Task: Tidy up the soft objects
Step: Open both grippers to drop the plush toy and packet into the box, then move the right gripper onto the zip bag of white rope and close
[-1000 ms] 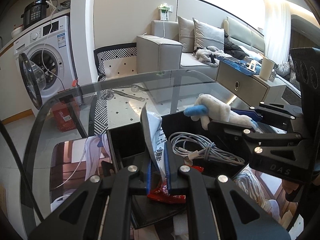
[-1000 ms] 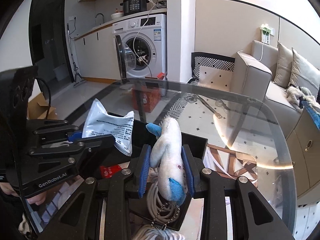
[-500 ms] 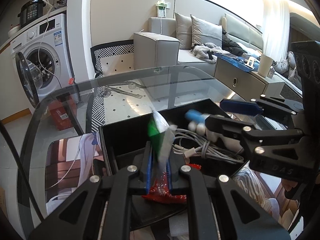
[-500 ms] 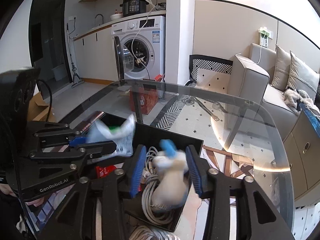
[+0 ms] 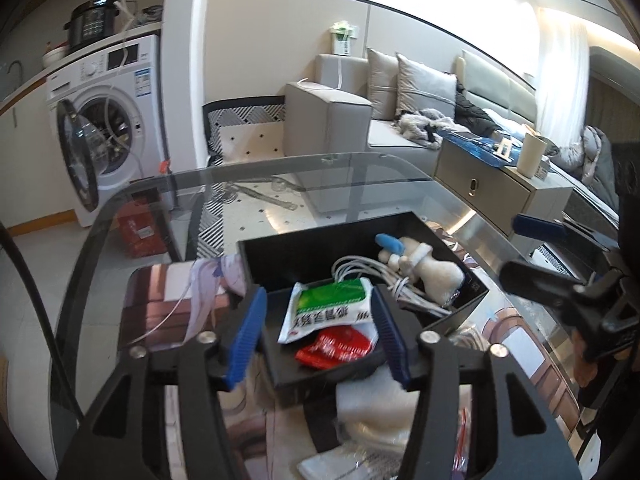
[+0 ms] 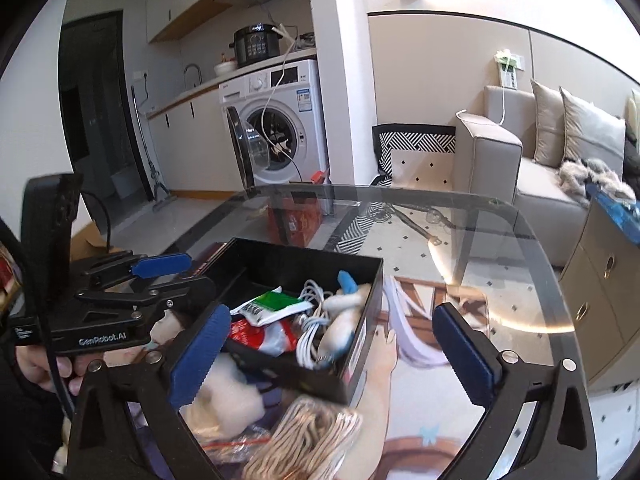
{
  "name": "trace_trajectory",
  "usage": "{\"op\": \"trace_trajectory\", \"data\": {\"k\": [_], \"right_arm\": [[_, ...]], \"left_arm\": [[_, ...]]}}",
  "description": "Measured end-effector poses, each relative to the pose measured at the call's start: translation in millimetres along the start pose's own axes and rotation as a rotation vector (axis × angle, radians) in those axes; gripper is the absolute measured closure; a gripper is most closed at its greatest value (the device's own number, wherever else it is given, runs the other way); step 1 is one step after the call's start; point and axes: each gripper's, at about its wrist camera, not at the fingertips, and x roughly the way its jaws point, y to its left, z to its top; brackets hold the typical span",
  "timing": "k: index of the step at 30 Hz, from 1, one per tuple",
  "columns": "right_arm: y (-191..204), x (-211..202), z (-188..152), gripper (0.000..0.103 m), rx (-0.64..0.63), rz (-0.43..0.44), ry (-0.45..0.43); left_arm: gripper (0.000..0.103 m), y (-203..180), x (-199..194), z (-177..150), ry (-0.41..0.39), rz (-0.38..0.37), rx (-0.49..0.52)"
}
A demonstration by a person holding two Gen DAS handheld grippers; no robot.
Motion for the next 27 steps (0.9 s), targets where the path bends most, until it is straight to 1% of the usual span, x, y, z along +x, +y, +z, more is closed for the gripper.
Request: {"op": "trace_trajectory", "data": {"k": [1, 2, 3, 12, 17, 22, 24, 27], "right_arm": [[-1.1, -4.0, -2.5, 0.0, 0.008, 0.001, 0.001], [-1.4, -7.7, -5.1, 0.0, 0.013, 0.001, 0.001], [-1.1, -11.4, -8.3, 0.0, 0.012, 0.0, 0.002], [9.4, -33.0, -34.5, 0.0, -0.017, -0.013, 0.013], [11.2, -34.6, -46.4, 0.0, -0.019, -0.025, 0.037], [6.4, -32.8, -55.4, 0.0, -0.013, -0.032, 0.067], [6.2, -30.1, -56.8, 0.0, -0.022, -0.043, 0.093], [4.2, -28.8, -58.3, 0.0, -0.015, -0.052, 0.108]], "left_arm": [[0.016, 0.9, -3.2, -2.5, -0.002, 0.008, -0.005], [0.004, 1.7, -7.7, -5.3, -0.011, 0.021, -0.012], [0.0, 2.4, -12.2, -8.4, -0.026, 0.033, -0.017], [0.0, 3.5, -39.4, -32.1, -0.061, 0.076, -0.05], [0.0, -1.2, -50.3, -43.3, -0.071, 0.089, -0.045], [0.0, -2.9, -56.2, -57.7, -0.062, 0.089, -0.062], [0.0, -3.5, -55.4, -62.6, -0.054, 0.092, -0.068], [0.0, -5.5, -52.6, -69.1, -0.041, 0.091, -0.07]]}}
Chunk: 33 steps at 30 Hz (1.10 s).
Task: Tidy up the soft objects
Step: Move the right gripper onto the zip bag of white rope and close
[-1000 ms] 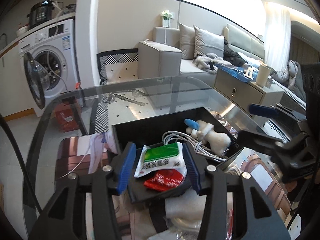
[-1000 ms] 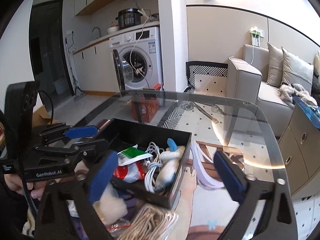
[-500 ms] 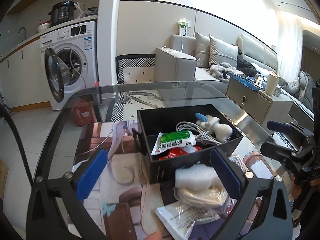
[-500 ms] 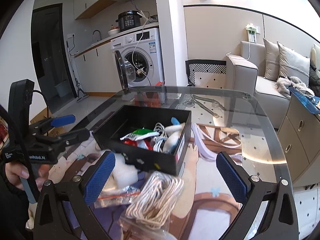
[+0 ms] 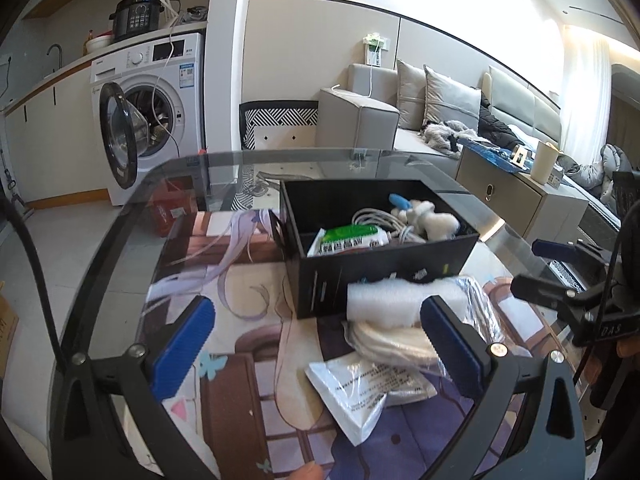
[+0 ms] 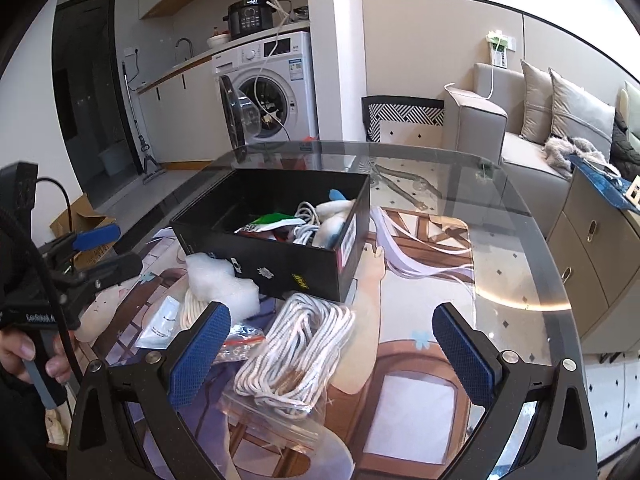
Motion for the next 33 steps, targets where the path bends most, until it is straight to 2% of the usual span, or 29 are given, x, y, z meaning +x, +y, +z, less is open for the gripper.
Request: {"op": "trace_trajectory", "data": {"k": [12, 23, 33], "right_arm": [[-4.1, 18.0, -13.6, 0.0, 0.034, -0.004, 0.088], [-4.5, 35.8, -22.8, 0.0, 0.049, 0.007, 0.143], [-5.2, 52.2, -27.7, 0.0, 0.102, 0.042, 0.198]], "left_arm": [[0.0, 2.1, 12.1, -23.5, 0.048, 0.01, 0.016], [0.0, 6.9, 25.2, -30.3, 0.104, -0.022, 0.007], [0.0, 7.3, 29.0, -32.1, 0.132, -0.006, -0.006]]}}
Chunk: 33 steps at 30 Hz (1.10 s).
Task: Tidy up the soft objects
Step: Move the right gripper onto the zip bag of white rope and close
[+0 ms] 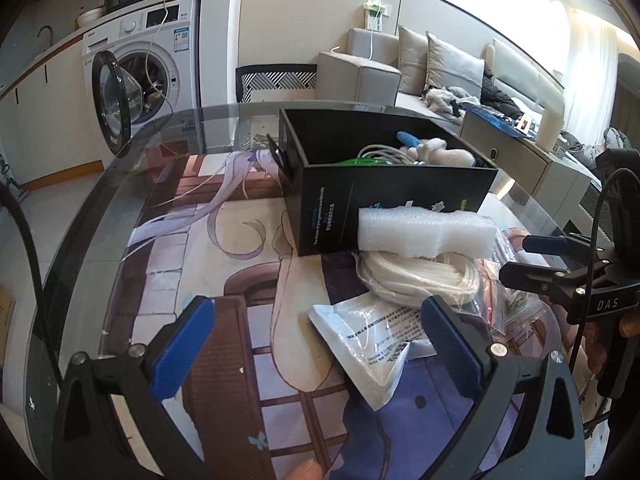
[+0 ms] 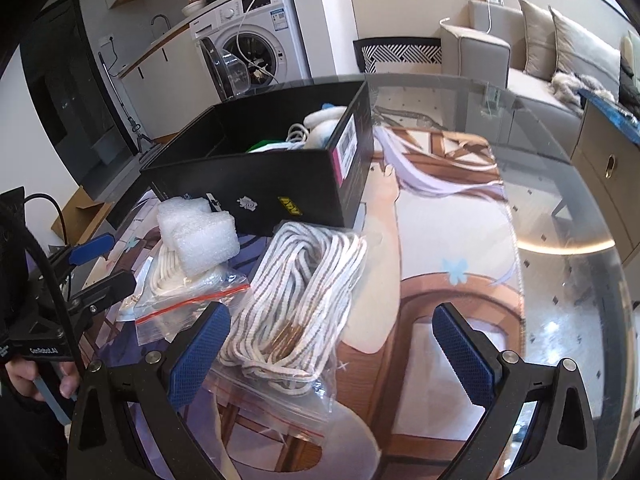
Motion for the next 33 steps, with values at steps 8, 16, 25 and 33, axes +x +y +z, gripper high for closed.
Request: {"op": "trace_trajectory", "data": {"k": [8, 16, 25, 33], "right_arm": [[13.5, 11.9, -0.1, 0.0, -0.019, 0.011, 0.017], [26.3, 16.4, -3.8, 0.0, -0.095, -0.055, 0.038], [16.6, 13.3, -10.5, 0.0, -0.165, -0.092, 0.076], [5.8, 11.4, -11.1, 0.0, -0.152, -0.101, 0.062]], "left_arm": [[0.0, 4.8, 2.1, 0.4, 0.01, -0.019, -0.018], [0.0, 3.2, 1.5, 0.1, 0.011, -0.02, -0.006], [0.0, 1.7, 1.0, -0.5, 0.006, -0.023, 0.002], [0.0, 3.3, 1.8, -0.7, 0.012, -0.027, -0.01]]}}
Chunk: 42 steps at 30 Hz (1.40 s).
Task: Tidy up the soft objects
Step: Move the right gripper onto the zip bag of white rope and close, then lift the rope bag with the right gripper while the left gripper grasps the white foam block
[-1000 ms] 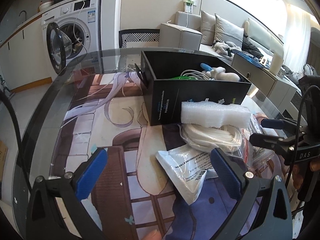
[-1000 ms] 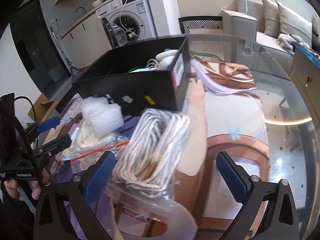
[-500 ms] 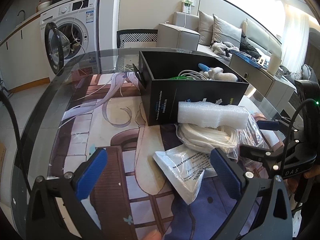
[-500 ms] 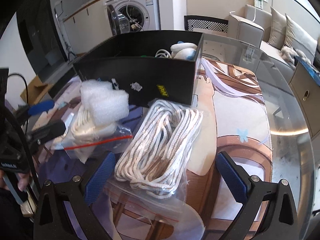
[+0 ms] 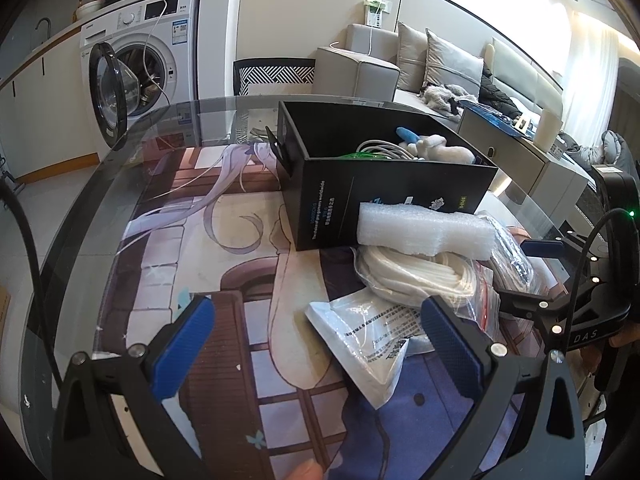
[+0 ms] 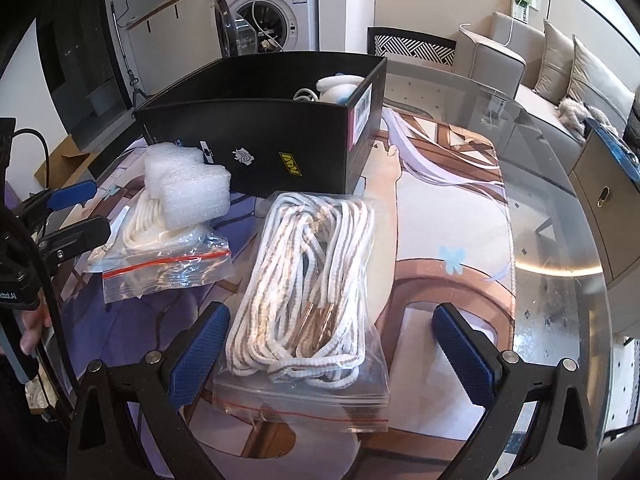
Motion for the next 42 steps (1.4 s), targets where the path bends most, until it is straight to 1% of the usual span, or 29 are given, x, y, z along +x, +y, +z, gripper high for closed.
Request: {"op": "trace_trajectory", "data": {"k": [8, 12, 14, 15, 16, 17, 19, 20, 22, 23, 28, 30, 32, 34, 38, 42], "right_arm": [[1.5, 4.7, 3.2, 0.001, 0.041, -0.037, -0.001], [0.8, 4.9, 4.4, 0.001, 0.043, -0.032, -0.001], [1.0, 3.8, 3.8, 0.003, 0.049, -0.036, -0.015], [0.4, 2.8, 4.0, 0.009, 0.055, -0.042, -0.024], [-0.5, 2.0, 4.4, 0.018, 0.063, -0.044, -0.032], [-1.8, 0.6, 4.8, 0.022, 0.069, -0.05, -0.043], [-3.8, -1.0, 5.2, 0.036, 0.075, -0.056, -0.055], [-5.1, -2.1, 5.2, 0.039, 0.076, -0.052, -0.06], [-7.0, -4.2, 5.2, 0.048, 0.08, -0.036, -0.065], [-7.3, -5.0, 5.2, 0.051, 0.078, -0.024, -0.067], [-3.5, -7.7, 5.1, 0.055, 0.06, -0.009, -0.072], [-2.4, -10.1, 4.9, 0.058, 0.059, -0.001, -0.081], [-3.4, -13.3, 5.7, 0.059, 0.067, 0.007, -0.09], [-5.0, -16.5, 5.7, 0.059, 0.074, 0.007, -0.103], [-10.4, -26.8, 6.1, 0.059, 0.092, 0.017, -0.139], [-14.3, -35.6, 6.2, 0.059, 0.105, 0.018, -0.171]], "left_arm": [[0.0, -1.6, 0.8, -0.5, 0.001, -0.001, 0.011], [0.0, -2.2, 0.8, -0.6, 0.001, -0.001, 0.01], [0.0, -2.5, 0.8, -0.6, 0.0, 0.001, 0.012], [0.0, -2.1, 0.9, -0.5, 0.001, 0.0, 0.011], [0.0, -2.1, 1.0, -0.5, 0.002, -0.001, 0.012], [0.0, -2.0, 1.0, -0.6, 0.003, -0.001, 0.012], [0.0, -1.9, 0.6, -0.3, 0.005, -0.002, 0.011], [0.0, -2.0, 0.7, -0.3, 0.005, -0.002, 0.01], [0.0, -2.2, 0.6, -0.5, 0.008, -0.003, 0.009], [0.0, -2.3, 0.7, -0.5, 0.009, -0.003, 0.009], [0.0, -3.0, 1.3, -0.1, 0.014, 0.002, 0.011], [0.0, -4.2, 2.5, 0.5, 0.024, 0.011, 0.021], [0.0, -4.9, 1.1, 1.2, 0.018, 0.026, 0.022], [0.0, -4.4, -1.3, 1.0, 0.013, 0.015, 0.009], [0.0, -7.9, -2.7, -0.7, 0.036, -0.007, 0.014], [0.0, -11.7, -5.6, 0.4, 0.022, -0.018, 0.008]]}}
